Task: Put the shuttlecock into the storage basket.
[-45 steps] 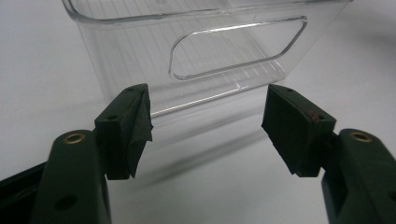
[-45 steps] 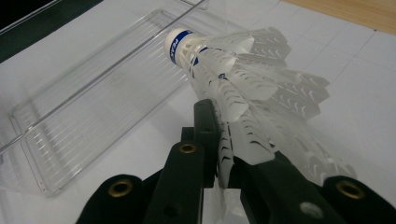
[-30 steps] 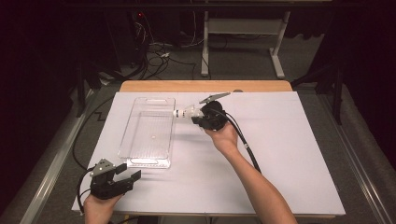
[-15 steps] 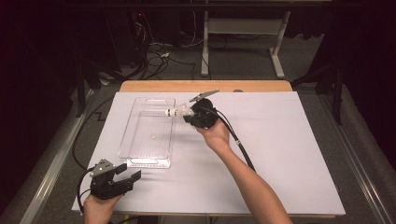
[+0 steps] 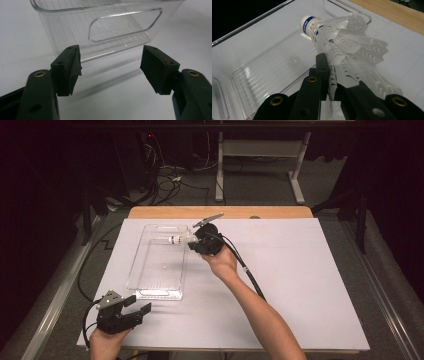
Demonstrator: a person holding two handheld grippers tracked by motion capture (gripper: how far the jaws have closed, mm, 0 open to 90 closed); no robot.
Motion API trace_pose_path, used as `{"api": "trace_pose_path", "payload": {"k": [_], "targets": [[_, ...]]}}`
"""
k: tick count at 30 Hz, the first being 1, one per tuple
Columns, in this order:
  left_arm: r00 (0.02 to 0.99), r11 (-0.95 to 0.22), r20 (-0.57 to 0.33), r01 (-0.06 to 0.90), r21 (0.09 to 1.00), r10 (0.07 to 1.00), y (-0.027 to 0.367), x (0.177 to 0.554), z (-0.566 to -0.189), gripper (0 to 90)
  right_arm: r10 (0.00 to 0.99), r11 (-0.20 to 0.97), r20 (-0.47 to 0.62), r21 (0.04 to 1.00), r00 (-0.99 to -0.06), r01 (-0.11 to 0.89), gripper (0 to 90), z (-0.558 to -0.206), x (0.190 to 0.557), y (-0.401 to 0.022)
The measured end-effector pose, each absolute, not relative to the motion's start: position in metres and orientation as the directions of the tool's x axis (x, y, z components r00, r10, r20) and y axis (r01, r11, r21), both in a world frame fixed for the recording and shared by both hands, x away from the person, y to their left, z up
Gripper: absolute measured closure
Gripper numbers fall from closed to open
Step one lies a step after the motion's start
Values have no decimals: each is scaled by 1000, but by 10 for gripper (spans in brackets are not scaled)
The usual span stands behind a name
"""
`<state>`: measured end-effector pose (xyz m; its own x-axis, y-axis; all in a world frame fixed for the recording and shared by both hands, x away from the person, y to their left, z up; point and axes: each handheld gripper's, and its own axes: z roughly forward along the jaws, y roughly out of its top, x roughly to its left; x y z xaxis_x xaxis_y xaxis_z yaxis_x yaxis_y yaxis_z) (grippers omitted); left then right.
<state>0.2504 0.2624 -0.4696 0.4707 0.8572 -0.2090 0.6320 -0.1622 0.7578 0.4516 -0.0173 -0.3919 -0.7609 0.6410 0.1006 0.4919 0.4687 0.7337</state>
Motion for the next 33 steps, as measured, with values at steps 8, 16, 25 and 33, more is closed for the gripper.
{"api": "trace_pose_path", "payload": {"k": [8, 16, 25, 33], "targets": [[474, -166, -207, 631, 758, 856, 262, 250, -470, 334, 632, 476, 99, 733, -769, 486, 884, -390, 454, -6], [474, -164, -209, 630, 759, 855, 262, 250, -470, 334, 621, 486, 102, 728, -777, 484, 884, -391, 456, 9], [471, -154, -220, 635, 757, 854, 263, 251, -470, 334, 609, 496, 101, 725, -787, 477, 884, -393, 458, 22], [474, -161, -214, 633, 757, 854, 263, 251, -470, 334, 600, 502, 107, 721, -793, 478, 883, -395, 460, 35]]}}
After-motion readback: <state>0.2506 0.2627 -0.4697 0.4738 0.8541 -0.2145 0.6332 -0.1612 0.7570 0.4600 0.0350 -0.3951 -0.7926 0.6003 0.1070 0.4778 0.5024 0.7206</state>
